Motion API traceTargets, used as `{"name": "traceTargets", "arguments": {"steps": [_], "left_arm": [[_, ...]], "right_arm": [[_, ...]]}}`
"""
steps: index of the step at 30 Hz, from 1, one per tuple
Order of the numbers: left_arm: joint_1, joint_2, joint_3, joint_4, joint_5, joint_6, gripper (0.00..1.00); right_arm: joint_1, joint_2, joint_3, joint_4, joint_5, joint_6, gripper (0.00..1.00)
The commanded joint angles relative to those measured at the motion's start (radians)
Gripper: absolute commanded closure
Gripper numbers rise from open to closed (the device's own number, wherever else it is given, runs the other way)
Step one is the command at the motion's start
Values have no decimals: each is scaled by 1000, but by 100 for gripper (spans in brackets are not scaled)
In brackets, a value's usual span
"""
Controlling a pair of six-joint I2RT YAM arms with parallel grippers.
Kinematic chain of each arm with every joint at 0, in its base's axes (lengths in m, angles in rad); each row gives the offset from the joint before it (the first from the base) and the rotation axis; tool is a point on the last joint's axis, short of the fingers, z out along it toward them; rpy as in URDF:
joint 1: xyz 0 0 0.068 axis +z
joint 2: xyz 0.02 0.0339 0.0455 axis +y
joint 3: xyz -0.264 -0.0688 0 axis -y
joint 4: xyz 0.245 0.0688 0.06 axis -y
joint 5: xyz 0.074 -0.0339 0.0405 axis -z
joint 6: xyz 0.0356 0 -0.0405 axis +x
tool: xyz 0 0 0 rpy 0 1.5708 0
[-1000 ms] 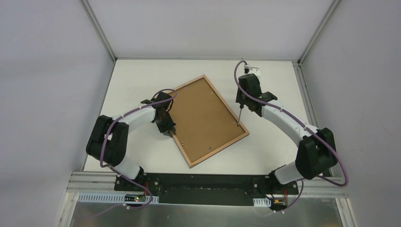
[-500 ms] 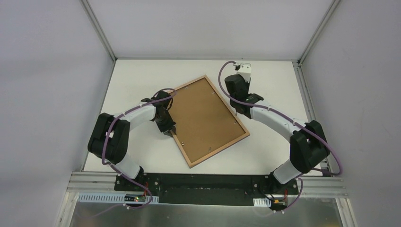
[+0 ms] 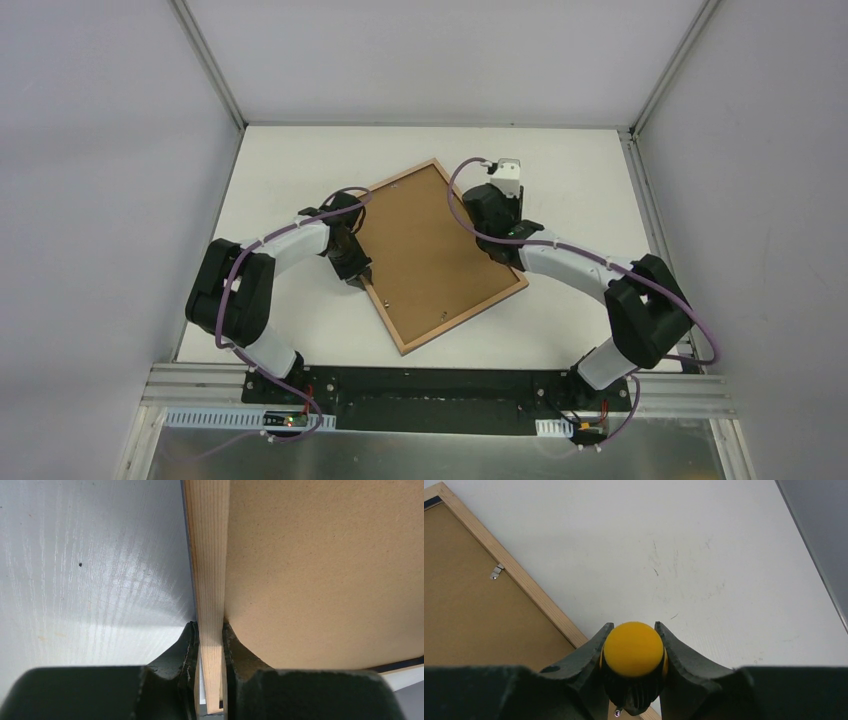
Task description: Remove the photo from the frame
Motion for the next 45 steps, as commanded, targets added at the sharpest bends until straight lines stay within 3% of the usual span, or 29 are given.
{"name": "traceTargets", "arguments": {"steps": [1, 12, 45], "left_arm": [[-3, 65, -51, -66, 1, -23, 100], [-3, 73, -52, -65, 37, -23, 100], [-3, 84, -58, -66, 72, -9, 100]], "right_arm": [[1, -16, -41, 138, 38, -16, 100], [5, 26, -64, 286, 23, -43, 100], [-70, 98, -29, 421, 20, -178, 100]]}}
